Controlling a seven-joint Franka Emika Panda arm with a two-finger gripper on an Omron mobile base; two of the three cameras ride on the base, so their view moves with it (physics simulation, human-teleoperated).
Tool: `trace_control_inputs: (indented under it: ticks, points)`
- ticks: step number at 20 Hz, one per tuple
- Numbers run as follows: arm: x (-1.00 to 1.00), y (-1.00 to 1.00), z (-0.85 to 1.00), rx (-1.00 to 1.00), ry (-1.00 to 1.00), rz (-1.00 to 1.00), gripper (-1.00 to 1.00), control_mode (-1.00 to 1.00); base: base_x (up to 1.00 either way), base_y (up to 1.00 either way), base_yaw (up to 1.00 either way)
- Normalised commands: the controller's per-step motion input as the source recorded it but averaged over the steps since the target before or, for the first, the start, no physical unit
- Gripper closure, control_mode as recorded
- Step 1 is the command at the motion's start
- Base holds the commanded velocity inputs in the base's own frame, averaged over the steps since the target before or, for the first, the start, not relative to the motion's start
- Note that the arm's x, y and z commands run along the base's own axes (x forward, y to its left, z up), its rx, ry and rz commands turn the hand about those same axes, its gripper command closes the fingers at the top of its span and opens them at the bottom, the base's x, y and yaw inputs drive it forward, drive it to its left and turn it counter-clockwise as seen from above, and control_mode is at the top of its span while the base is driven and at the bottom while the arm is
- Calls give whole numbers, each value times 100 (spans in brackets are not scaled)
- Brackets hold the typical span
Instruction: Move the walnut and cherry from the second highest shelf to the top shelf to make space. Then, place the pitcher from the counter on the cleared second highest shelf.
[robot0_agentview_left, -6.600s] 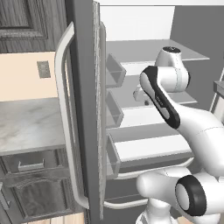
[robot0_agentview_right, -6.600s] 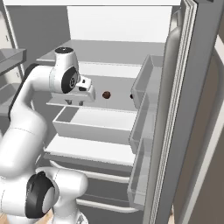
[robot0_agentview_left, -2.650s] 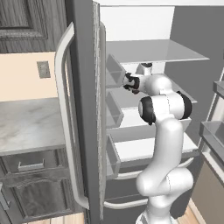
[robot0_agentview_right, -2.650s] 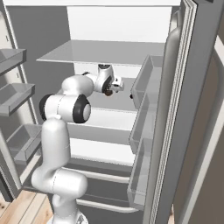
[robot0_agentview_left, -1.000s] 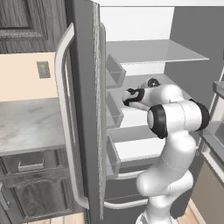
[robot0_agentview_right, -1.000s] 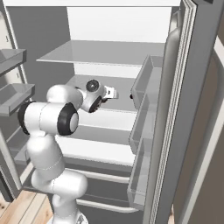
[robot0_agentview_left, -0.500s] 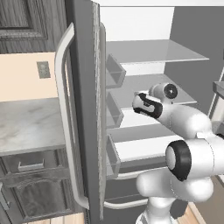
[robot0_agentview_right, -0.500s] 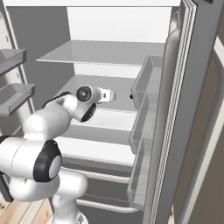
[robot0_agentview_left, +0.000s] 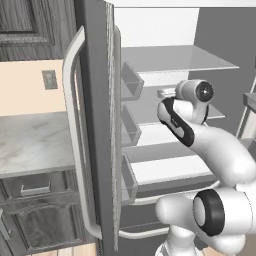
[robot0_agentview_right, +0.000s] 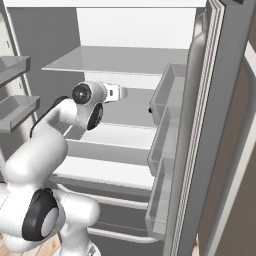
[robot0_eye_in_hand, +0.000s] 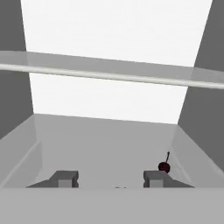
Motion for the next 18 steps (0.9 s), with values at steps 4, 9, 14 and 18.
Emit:
trace_control_inputs:
  ticks: [4, 9, 14, 18]
  points:
    - [3, 3, 100, -2, 0, 0, 100, -100, 0, 0, 0]
    - [22, 0, 99, 0, 0, 0, 100, -100, 0, 0, 0]
    - [56, 0, 50, 0, 1, 0, 100, -100, 0, 0, 0]
    - [97, 0, -9, 0, 7, 0, 100, -100, 0, 0, 0]
